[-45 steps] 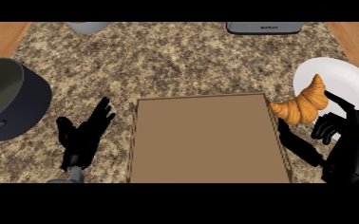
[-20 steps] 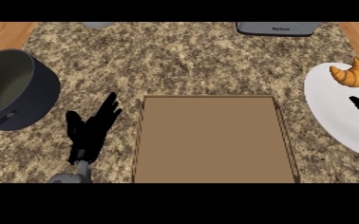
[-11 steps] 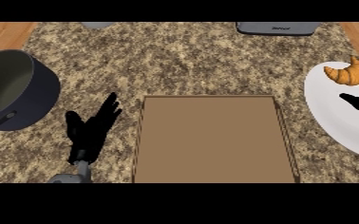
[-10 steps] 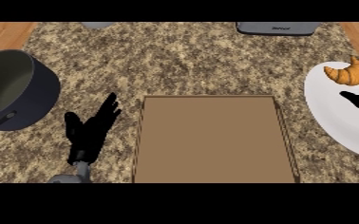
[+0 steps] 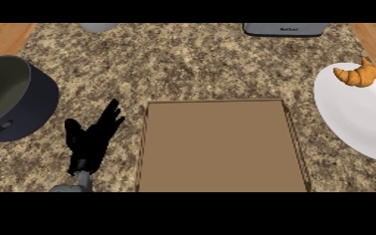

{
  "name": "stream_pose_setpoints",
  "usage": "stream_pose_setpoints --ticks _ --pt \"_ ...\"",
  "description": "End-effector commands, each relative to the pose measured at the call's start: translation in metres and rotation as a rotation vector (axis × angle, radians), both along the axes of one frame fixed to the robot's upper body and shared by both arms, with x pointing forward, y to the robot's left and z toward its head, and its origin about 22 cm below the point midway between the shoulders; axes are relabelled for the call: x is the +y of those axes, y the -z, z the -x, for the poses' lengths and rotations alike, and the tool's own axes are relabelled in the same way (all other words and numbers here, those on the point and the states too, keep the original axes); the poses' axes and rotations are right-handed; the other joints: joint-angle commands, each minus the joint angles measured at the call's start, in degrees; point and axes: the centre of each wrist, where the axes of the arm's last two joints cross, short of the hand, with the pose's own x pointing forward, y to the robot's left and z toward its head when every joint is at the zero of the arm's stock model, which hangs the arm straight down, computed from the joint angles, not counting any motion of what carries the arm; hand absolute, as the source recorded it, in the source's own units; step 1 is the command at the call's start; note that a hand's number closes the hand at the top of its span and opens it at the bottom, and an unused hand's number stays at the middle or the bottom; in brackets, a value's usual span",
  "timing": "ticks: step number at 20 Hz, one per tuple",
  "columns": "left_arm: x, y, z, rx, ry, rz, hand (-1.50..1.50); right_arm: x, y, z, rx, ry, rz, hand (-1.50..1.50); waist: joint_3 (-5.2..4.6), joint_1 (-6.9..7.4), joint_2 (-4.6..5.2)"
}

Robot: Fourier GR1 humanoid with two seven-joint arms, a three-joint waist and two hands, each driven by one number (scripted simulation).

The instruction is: Pick the croissant from the tray and place it in the plate

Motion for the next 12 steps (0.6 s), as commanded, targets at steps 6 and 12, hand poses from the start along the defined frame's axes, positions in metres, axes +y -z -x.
stream_pose_setpoints --ticks 6,12 --pt "0.008 -0.006 -0.002 0.042 -0.016 -0.008 0.00 -0.040 0.012 0.073 0.011 -0.197 -0.082 -1.50 -0.26 -0.75 -0.11" --pt "-0.007 0.012 0.015 0.051 -0.027 0.003 0.00 -0.046 0.022 0.103 0.081 -0.264 -0.030 -1.50 -0.41 -1.25 -0.40"
